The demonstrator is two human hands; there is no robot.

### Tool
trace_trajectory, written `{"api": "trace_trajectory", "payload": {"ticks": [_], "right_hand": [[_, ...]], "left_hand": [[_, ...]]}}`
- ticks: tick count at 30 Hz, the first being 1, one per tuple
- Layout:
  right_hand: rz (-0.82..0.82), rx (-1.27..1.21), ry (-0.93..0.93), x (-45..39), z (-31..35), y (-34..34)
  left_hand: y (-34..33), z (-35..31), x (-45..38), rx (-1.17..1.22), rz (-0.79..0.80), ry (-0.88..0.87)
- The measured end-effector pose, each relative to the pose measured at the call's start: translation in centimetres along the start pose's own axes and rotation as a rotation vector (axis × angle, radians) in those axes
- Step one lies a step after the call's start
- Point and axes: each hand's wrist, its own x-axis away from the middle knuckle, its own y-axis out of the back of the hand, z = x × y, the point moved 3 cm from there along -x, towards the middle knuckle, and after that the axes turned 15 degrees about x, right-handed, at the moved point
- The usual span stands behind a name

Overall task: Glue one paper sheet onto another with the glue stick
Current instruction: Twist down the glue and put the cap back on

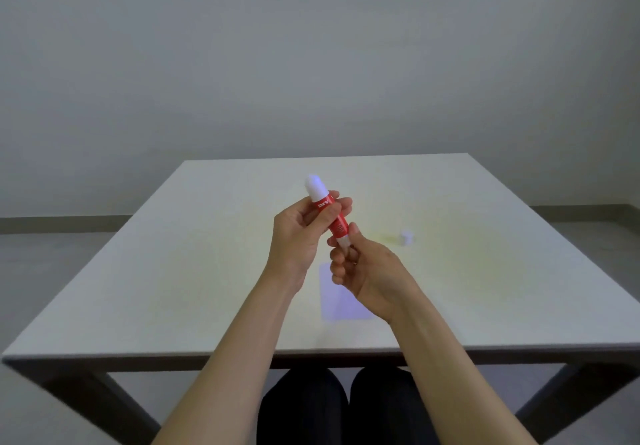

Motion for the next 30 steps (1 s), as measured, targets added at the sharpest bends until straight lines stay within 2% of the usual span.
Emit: {"api": "trace_trajectory", "payload": {"ticks": [1,4,6,7,8,11,12,13,15,17,18,20,22,23,24,27,28,30], "right_hand": [[-0.117,0.155,0.139,0.0,0.0,0.2],[-0.585,0.883,0.557,0.7,-0.6,0.3],[-0.702,1.097,0.640,0.8,-1.1,0.2],[-0.682,1.064,0.587,0.6,-1.3,0.4],[-0.603,0.926,0.476,0.4,-1.2,0.6],[-0.102,0.190,-0.006,-0.2,-1.0,0.3],[0.027,0.052,-0.105,-0.2,-0.8,0.5],[0.088,0.008,-0.144,-0.1,-0.6,0.7],[0.049,0.031,-0.098,-0.1,-0.6,1.1],[-0.100,0.166,0.123,0.0,-0.5,0.9],[-0.234,0.351,0.311,0.3,-0.5,0.8],[-0.606,0.888,0.693,1.2,-0.6,0.8],[-0.811,1.233,0.934,1.7,-0.7,0.8],[-0.814,1.227,0.900,1.6,-0.7,1.1],[-0.742,1.104,0.747,1.4,-0.6,1.3],[-0.292,0.447,0.132,0.6,-0.8,0.9],[-0.157,0.268,-0.014,0.4,-0.9,0.9],[-0.003,0.080,-0.100,0.4,-0.6,1.0]], "left_hand": [[0.0,0.0,0.0,0.019,-0.014,-0.002],[-0.3,0.1,0.2,0.051,-0.025,0.003],[-0.4,0.3,0.5,0.010,-0.033,0.003],[-0.3,0.4,0.5,-0.007,-0.049,0.007],[-0.1,0.5,0.6,-0.012,-0.067,0.014],[0.1,0.5,0.7,-0.006,-0.081,0.027],[0.1,0.5,0.8,-0.007,-0.073,0.030],[0.0,0.5,0.9,-0.007,-0.066,0.032],[-0.3,0.5,0.9,-0.008,-0.066,0.031],[-0.6,0.4,0.8,0.002,-0.086,0.025],[-0.7,0.4,0.7,0.016,-0.090,0.025],[-1.1,0.4,0.8,0.038,-0.067,0.033],[-1.5,0.5,1.0,0.013,-0.056,0.032],[-1.5,0.6,1.1,-0.004,-0.069,0.026],[-1.4,0.7,1.1,-0.018,-0.091,0.021],[-1.2,0.7,1.0,-0.007,-0.119,0.021],[-1.2,0.7,1.0,-0.003,-0.117,0.024],[-1.1,0.7,1.0,-0.016,-0.116,0.021]]}}
